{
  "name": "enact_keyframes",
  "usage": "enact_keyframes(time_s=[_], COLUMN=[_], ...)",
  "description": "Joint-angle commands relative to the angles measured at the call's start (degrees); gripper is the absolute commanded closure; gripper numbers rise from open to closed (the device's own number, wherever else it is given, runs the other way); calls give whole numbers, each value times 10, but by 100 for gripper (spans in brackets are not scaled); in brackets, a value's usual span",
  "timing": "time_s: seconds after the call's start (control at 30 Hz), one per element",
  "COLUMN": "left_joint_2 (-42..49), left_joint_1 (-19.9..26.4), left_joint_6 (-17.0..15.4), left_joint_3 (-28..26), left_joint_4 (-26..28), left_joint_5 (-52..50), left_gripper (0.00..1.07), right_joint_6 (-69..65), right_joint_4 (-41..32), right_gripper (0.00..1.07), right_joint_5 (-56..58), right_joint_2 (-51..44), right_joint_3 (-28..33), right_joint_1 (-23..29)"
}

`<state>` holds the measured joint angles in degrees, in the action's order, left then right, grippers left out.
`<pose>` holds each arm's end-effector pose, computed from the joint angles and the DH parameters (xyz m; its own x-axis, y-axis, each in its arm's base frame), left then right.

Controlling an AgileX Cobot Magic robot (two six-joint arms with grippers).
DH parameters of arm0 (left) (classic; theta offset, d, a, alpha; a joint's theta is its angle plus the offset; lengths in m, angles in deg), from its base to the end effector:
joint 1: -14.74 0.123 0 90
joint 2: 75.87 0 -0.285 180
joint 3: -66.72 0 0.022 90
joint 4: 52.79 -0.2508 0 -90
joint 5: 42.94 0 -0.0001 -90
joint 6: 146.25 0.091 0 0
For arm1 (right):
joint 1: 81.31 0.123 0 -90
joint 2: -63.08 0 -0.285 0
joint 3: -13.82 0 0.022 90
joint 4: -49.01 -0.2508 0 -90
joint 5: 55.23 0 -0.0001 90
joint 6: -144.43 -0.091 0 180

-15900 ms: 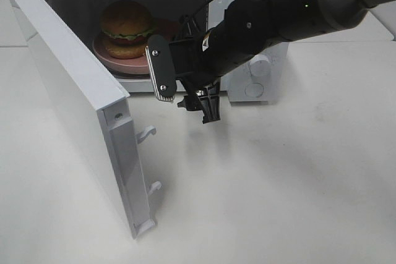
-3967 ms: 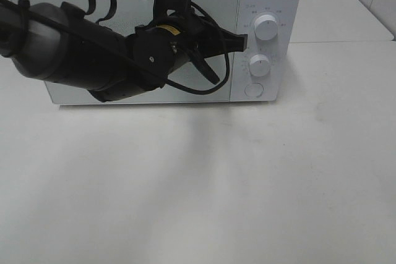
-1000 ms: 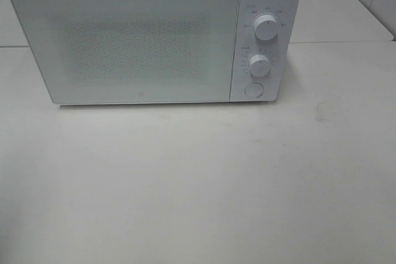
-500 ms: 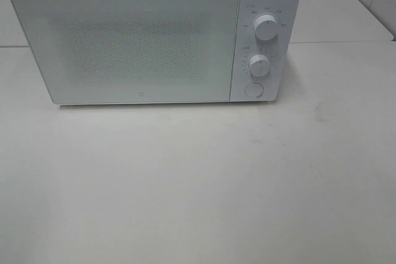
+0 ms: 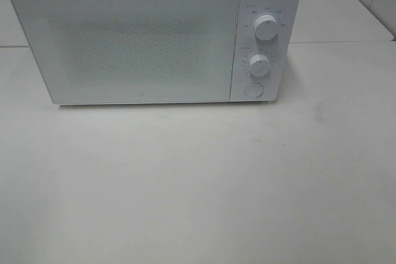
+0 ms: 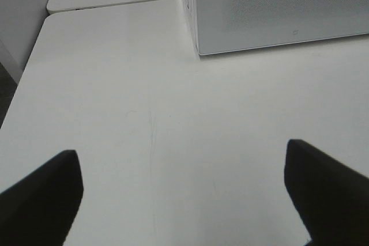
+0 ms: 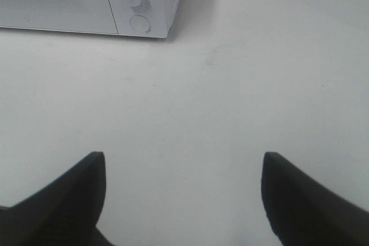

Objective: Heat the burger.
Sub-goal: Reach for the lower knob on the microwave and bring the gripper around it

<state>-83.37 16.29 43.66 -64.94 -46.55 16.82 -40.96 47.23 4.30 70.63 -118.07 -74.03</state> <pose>-0.0054 -0.0087 0.2802 -0.4198 0.1058 -0.9014 0.1080 0.9919 0.0662 -0.0058 0.0017 0.2813 -0.4360 0.0548 -0.8983 -0.1035 0.9885 0.1105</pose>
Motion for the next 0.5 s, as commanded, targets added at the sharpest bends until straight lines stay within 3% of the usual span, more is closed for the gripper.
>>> enact_keyframes(time_s=[0.03,0.5], left_joint_2=[14,14], left_joint_1=[1,1], left_joint_6=[1,1], left_joint_3=[-1,-1], left_joint_4=[-2,-2], left_joint_5=[1,1], left_gripper=[20,20], right_joint_6=[3,-1], right_joint_4=[1,1], right_gripper=[35,35], right_joint_5=[-1,-2], right_joint_2=[-10,-10], right_joint_3=[1,1], right_joint_1=[-4,-3])
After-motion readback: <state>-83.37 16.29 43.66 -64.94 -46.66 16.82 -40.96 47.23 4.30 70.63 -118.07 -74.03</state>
